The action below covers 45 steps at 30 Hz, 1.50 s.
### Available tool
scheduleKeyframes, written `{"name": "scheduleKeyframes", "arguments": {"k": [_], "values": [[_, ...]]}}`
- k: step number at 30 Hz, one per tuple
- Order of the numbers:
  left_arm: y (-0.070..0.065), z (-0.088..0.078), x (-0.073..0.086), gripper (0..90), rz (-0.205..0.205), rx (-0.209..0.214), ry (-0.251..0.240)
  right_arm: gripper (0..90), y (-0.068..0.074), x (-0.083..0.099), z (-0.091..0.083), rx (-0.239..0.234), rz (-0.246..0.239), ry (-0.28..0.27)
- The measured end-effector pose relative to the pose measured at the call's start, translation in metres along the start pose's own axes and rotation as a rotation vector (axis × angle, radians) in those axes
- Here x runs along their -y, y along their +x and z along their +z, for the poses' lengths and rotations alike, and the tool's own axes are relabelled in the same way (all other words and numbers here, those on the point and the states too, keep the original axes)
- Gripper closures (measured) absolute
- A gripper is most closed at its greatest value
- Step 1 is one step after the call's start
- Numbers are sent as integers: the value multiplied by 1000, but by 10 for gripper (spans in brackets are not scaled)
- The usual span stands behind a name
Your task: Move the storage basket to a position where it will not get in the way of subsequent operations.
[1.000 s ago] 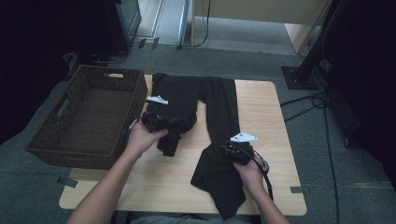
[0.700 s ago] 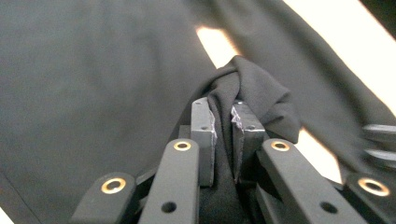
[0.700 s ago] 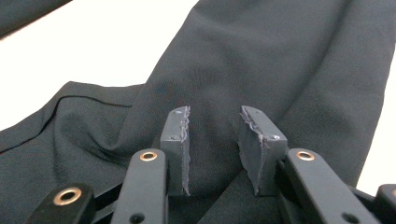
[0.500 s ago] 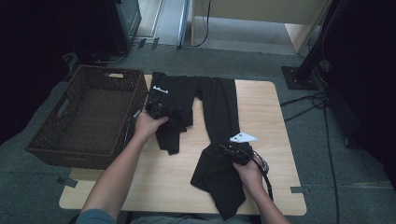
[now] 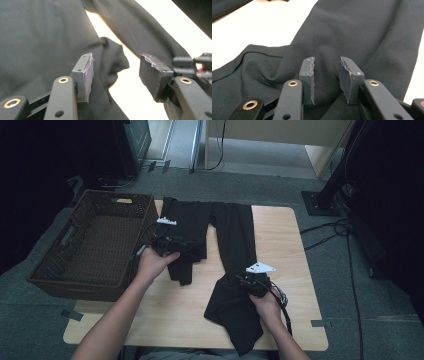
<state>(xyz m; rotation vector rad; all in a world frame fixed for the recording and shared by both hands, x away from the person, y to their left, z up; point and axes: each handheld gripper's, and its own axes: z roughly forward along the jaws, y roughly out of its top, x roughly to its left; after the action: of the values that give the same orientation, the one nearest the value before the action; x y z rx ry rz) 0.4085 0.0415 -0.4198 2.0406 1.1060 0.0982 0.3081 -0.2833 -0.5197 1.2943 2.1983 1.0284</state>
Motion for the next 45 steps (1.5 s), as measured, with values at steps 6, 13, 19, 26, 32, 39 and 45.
{"name": "scheduleKeyframes", "arguments": {"k": [6,13,19,26,32,39,45], "values": [[-15,3,40,457,25,9,55,654,0,0,0,-2,-1,1],[-18,27,72,451,16,-18,117,648,0,0,1,-1,-1,-8],[-12,39,82,428,32,-94,108,648,0,0,2,-5,-3,-12],[-12,41,89,487,90,-156,52,648,1,0,3,-4,-4,-18],[-16,40,96,648,157,-248,32,648,1,0,3,0,-6,-20],[-12,28,100,881,100,-129,77,650,1,0,4,0,-6,-23],[-40,4,116,879,157,-24,114,650,1,0,4,0,-6,-23]]}}
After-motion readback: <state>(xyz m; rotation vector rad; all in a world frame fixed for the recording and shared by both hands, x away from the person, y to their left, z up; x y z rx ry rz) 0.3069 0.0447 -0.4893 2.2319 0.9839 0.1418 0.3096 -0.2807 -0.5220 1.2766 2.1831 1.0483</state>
